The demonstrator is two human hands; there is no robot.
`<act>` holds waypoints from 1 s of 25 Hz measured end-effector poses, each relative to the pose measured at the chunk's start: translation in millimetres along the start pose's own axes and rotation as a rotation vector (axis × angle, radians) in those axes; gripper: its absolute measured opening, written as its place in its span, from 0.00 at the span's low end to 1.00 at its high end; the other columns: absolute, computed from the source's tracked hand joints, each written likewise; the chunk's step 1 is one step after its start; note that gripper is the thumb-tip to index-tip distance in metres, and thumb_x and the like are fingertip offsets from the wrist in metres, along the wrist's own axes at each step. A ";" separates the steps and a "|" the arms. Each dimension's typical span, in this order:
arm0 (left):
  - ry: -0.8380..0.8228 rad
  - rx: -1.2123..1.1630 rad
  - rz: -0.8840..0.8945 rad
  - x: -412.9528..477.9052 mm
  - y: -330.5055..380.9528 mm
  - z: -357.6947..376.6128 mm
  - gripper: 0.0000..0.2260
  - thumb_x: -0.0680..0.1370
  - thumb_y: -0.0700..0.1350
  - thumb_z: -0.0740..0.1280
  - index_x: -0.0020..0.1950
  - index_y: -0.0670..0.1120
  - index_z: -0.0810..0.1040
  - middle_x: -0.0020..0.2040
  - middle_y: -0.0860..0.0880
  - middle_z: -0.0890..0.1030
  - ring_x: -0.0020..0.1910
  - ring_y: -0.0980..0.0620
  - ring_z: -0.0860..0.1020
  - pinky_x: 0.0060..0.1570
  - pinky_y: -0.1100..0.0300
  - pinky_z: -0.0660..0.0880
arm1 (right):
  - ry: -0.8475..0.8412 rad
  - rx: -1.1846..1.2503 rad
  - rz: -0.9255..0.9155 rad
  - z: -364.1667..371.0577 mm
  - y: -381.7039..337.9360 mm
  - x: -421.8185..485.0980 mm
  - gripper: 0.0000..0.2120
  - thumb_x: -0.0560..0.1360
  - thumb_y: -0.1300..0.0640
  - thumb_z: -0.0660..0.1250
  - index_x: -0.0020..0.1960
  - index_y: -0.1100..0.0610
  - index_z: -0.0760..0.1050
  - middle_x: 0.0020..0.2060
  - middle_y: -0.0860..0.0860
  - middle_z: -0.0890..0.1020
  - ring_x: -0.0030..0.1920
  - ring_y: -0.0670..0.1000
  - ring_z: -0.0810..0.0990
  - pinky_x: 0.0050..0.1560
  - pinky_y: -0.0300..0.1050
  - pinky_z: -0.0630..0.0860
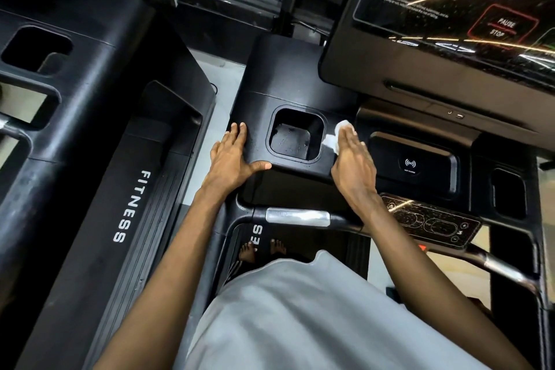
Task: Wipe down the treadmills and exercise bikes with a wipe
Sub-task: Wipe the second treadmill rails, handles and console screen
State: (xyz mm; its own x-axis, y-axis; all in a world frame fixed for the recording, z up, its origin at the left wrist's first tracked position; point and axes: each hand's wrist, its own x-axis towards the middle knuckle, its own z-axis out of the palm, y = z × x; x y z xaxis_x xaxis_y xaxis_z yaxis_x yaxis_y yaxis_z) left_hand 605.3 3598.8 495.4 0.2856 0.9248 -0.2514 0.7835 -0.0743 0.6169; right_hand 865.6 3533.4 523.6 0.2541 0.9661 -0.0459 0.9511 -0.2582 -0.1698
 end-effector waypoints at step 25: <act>0.043 -0.114 0.033 -1.6 -21.2 10.3 0.49 0.70 0.67 0.72 0.82 0.54 0.52 0.82 0.50 0.51 0.81 0.54 0.50 0.77 0.51 0.38 | -0.609 -0.042 -0.380 3.2 -81.3 83.7 0.11 0.77 0.59 0.65 0.36 0.58 0.78 0.33 0.50 0.80 0.35 0.49 0.76 0.37 0.43 0.68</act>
State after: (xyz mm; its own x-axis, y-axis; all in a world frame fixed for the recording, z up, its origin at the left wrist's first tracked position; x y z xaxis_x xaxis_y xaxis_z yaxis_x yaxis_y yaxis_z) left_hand 594.0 3595.0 475.0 0.2844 0.9378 -0.1990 0.7055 -0.0642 0.7058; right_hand 809.0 3635.2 530.5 -0.2274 0.8142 -0.5342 0.9633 0.1078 -0.2458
